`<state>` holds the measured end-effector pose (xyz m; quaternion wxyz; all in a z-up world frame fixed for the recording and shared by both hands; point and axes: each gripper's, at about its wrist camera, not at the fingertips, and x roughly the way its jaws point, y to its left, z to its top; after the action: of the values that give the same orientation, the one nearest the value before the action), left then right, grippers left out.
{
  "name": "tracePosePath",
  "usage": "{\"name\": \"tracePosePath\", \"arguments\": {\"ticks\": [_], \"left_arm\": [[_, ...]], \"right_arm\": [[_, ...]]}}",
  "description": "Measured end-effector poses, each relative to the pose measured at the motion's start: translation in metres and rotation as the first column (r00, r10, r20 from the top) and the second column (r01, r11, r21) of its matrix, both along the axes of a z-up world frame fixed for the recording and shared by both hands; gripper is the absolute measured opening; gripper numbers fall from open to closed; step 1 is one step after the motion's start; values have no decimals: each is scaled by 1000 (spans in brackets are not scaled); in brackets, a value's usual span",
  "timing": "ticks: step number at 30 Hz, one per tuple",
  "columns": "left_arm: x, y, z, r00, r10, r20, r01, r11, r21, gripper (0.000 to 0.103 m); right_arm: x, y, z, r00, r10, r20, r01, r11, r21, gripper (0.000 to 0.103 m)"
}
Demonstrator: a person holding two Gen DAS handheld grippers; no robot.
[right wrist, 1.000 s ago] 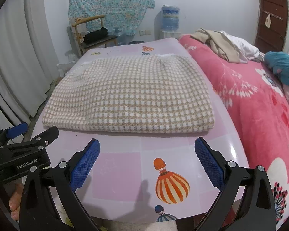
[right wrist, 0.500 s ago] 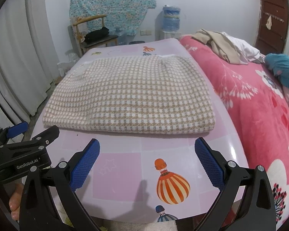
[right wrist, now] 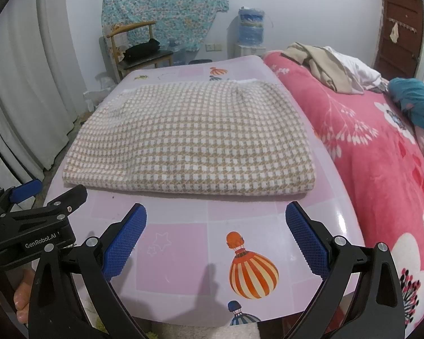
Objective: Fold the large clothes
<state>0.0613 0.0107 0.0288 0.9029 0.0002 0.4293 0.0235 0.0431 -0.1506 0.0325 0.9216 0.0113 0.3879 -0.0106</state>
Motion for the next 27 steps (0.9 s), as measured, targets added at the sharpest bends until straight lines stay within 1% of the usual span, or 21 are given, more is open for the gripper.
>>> {"name": "tracePosePath", "arguments": {"ticks": [27], "left_arm": [[0, 1, -1, 1000, 2, 3, -2, 1000, 3, 98]], "right_arm": [[0, 2, -1, 1000, 3, -4, -3, 1000, -1, 95]]}}
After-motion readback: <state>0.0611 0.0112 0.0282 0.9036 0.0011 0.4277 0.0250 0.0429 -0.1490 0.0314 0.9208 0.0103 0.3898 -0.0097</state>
